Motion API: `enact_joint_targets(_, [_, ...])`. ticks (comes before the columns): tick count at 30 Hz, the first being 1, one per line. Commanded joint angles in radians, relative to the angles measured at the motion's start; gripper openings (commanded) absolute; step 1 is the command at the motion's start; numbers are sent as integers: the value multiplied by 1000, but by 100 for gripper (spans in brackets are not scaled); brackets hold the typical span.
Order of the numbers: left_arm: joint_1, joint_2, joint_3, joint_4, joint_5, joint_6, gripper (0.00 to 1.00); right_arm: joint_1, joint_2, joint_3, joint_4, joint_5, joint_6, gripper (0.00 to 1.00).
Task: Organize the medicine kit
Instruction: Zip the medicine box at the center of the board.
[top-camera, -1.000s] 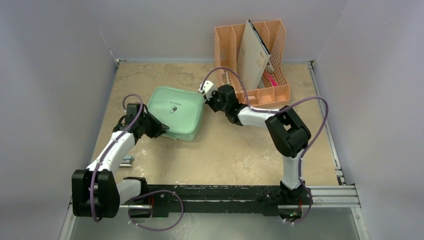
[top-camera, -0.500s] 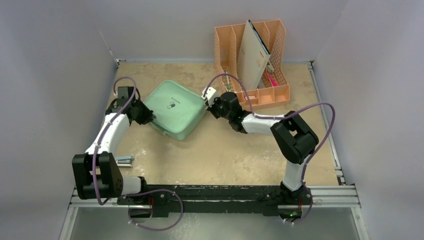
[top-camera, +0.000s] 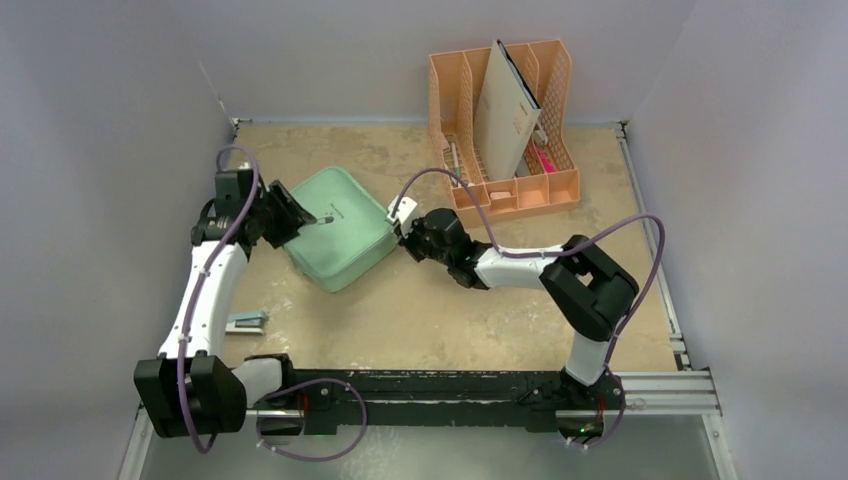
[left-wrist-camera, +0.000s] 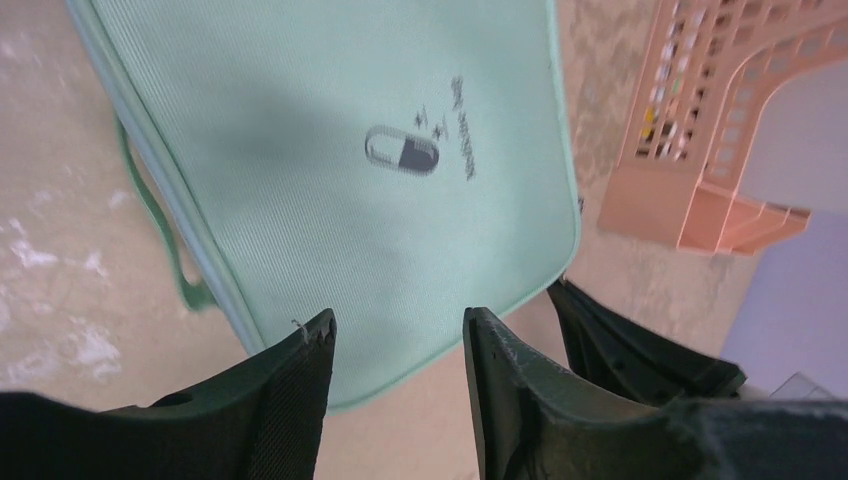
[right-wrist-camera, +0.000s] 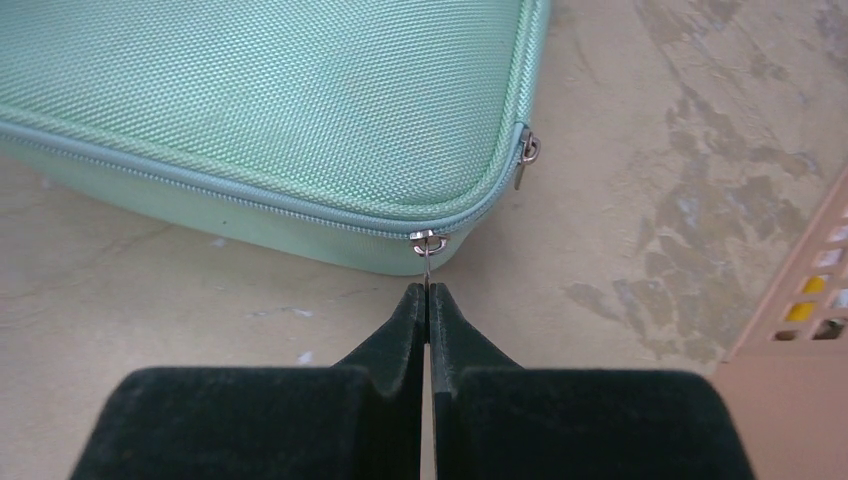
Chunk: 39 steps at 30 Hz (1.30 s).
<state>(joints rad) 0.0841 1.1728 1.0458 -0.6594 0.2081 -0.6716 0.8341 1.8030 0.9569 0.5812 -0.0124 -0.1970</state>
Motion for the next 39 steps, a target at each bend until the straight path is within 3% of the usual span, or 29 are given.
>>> enact_joint_targets(1, [3,-53,-123,-29,152,-32,49,55,-75,-7,107,7,60,0])
enact_joint_targets(9, [-6,-118,-212,3,206,-149,51,126,-77,-30,146,88,149,0])
enact_joint_targets(17, [-40,-226,-335,-73,133,-547,51,179,-74,-54,189,110,230,0])
enact_joint_targets(20, [-40,-264,-351,-110,111,-635,53,200,-73,-56,193,120,234,0])
enact_joint_targets(32, [-42,-215,-368,-72,67,-722,56,246,-50,-47,206,141,224,0])
enact_joint_targets(39, [-42,-185,-379,-163,-42,-756,49,245,-58,-51,140,156,159,0])
